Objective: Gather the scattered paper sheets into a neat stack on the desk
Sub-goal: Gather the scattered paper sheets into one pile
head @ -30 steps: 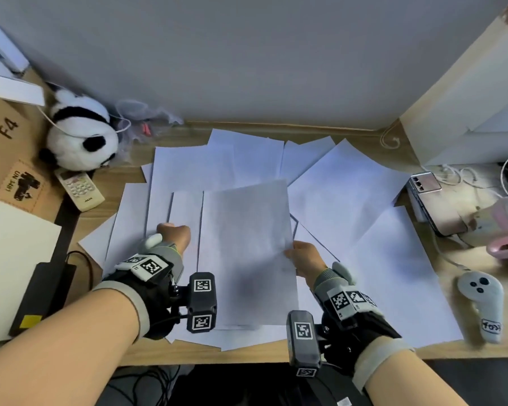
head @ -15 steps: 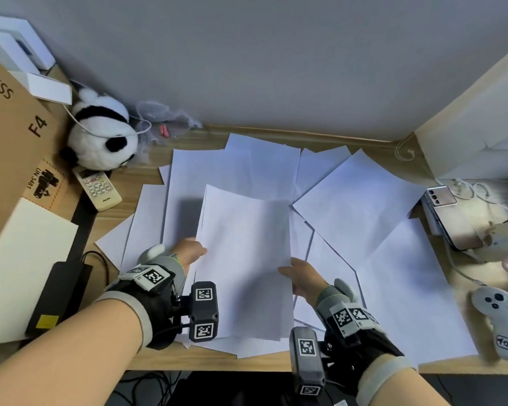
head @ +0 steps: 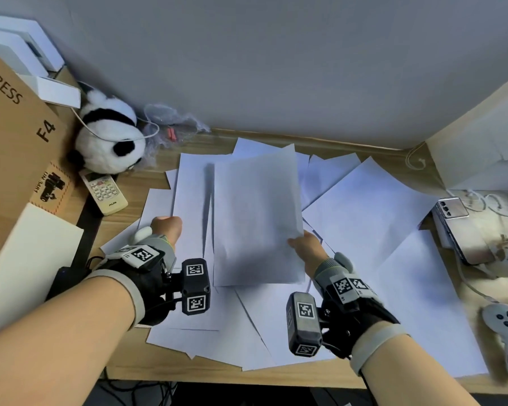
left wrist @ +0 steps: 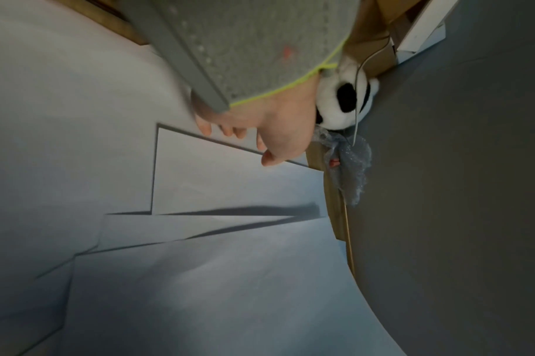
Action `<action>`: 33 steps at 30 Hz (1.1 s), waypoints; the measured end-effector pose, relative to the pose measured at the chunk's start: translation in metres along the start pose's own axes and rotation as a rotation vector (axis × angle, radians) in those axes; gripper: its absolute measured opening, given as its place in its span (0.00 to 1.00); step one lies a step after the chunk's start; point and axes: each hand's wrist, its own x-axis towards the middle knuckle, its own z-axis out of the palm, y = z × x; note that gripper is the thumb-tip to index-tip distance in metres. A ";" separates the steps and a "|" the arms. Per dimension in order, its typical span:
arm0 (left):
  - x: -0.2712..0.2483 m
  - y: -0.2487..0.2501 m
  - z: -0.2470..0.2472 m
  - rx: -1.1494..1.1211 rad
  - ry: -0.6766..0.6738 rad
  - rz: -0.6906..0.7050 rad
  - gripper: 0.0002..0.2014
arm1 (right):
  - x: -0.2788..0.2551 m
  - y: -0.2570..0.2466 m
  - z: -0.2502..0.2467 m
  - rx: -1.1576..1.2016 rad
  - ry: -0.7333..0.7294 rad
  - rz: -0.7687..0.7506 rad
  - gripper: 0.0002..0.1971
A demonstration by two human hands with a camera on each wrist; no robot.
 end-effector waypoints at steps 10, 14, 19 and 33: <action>0.018 -0.010 0.003 -0.041 -0.198 -0.136 0.26 | 0.014 -0.017 0.041 -0.050 -0.105 0.054 0.11; 0.011 -0.009 0.006 0.005 -0.192 -0.081 0.24 | 0.016 -0.014 0.043 -0.050 -0.091 0.056 0.14; -0.003 -0.012 0.009 0.171 -0.179 -0.074 0.21 | 0.022 0.000 0.038 -0.059 -0.006 0.077 0.23; -0.042 -0.016 0.004 0.016 -0.459 -0.121 0.10 | -0.003 0.012 0.000 0.104 -0.093 0.056 0.10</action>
